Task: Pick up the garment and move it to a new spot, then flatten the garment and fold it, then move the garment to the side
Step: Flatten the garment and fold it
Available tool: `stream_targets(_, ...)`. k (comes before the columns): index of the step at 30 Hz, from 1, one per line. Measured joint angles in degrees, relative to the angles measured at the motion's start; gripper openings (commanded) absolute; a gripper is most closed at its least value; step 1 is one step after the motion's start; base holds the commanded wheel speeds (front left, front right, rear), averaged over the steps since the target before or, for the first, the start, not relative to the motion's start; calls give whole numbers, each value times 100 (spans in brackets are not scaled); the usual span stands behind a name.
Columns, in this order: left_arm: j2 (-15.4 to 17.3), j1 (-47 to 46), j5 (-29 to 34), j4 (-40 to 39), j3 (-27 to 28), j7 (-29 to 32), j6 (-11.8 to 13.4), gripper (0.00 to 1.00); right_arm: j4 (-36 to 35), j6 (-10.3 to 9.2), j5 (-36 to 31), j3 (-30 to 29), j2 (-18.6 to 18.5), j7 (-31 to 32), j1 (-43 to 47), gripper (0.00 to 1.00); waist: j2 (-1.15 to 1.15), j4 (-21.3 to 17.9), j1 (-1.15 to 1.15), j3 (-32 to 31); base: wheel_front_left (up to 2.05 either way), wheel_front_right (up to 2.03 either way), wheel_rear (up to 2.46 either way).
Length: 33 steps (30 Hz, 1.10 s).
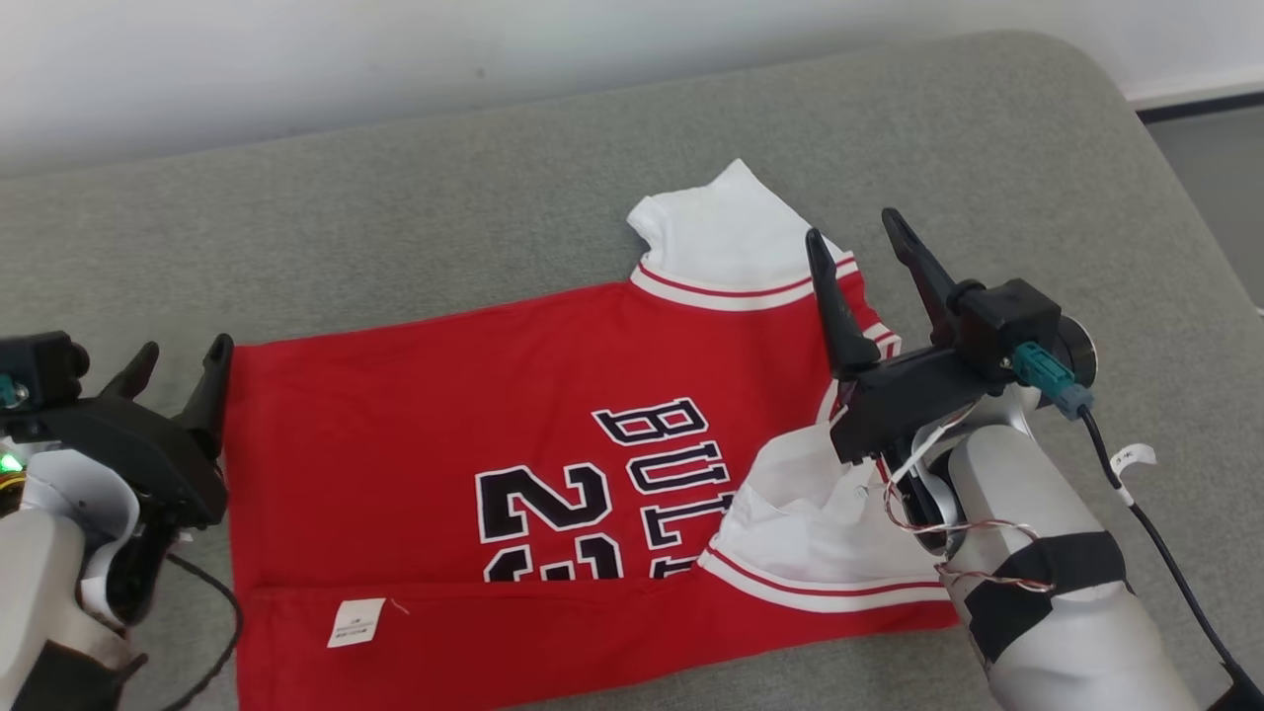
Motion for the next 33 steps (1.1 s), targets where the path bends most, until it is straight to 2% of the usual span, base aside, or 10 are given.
stream_targets(1,121,-118,-247,120,-143,252,0,100,112,0,8,46,15,0,-166,100,0,-70,0,77,0,0,0)
stream_targets(5,233,-320,-587,342,-347,379,0,100,257,0,44,101,47,1,-266,100,0,-178,-1,187,0,0,0)
stream_targets(14,288,-476,-798,940,-665,421,0,100,376,0,58,181,85,0,-354,100,0,-283,-2,282,0,0,0)
stream_targets(15,287,-510,-985,1048,-645,360,0,100,385,0,67,185,78,1,-401,100,0,-299,-2,299,0,0,0)
stream_targets(24,189,-747,-1327,1207,-892,289,0,100,405,0,51,213,98,1,-478,100,0,-283,-2,413,0,0,0)
stream_targets(25,197,-774,-1333,1206,-947,275,0,91,415,0,48,218,103,0,-495,100,0,-281,-2,426,0,0,0)
stream_targets(26,204,-803,-1332,1206,-998,220,-1,45,426,0,48,220,104,0,-519,100,0,-279,-2,442,0,0,0)
stream_targets(27,203,-827,-1333,1214,-1015,164,0,13,436,0,48,226,104,0,-552,100,0,-277,-2,456,0,0,0)
stream_targets(28,200,-851,-1344,1224,-1042,131,0,0,443,0,48,226,100,0,-574,100,0,-272,-2,470,0,0,0)
stream_targets(33,189,-928,-1383,1191,-1244,-146,-1,0,668,0,35,242,47,1,-678,100,0,-195,-2,500,0,0,0)
